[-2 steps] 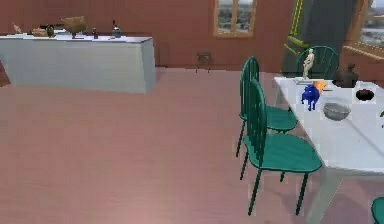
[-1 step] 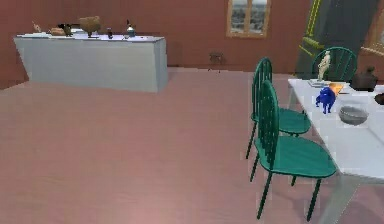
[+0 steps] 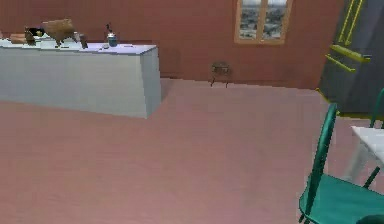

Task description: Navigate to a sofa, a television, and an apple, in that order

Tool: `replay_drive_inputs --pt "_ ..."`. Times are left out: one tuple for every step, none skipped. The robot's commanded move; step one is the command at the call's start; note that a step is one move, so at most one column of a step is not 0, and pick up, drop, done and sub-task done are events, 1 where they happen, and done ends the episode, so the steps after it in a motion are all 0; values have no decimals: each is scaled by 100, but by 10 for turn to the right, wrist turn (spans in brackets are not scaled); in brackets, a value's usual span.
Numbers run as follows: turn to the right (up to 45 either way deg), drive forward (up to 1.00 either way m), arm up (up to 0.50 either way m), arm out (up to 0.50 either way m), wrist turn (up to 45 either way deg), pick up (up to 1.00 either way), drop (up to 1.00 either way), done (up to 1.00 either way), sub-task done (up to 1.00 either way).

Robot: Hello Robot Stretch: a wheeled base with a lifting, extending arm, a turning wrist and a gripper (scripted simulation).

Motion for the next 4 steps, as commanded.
replay_drive_inputs --pt "0 100 0 0 0 0 0 0 0" --pt "0 100 0 0 0 0 0 0 0" --pt "0 100 0 0 0 0 0 0 0" --pt "0 55 0 0 0 0 0 0 0"
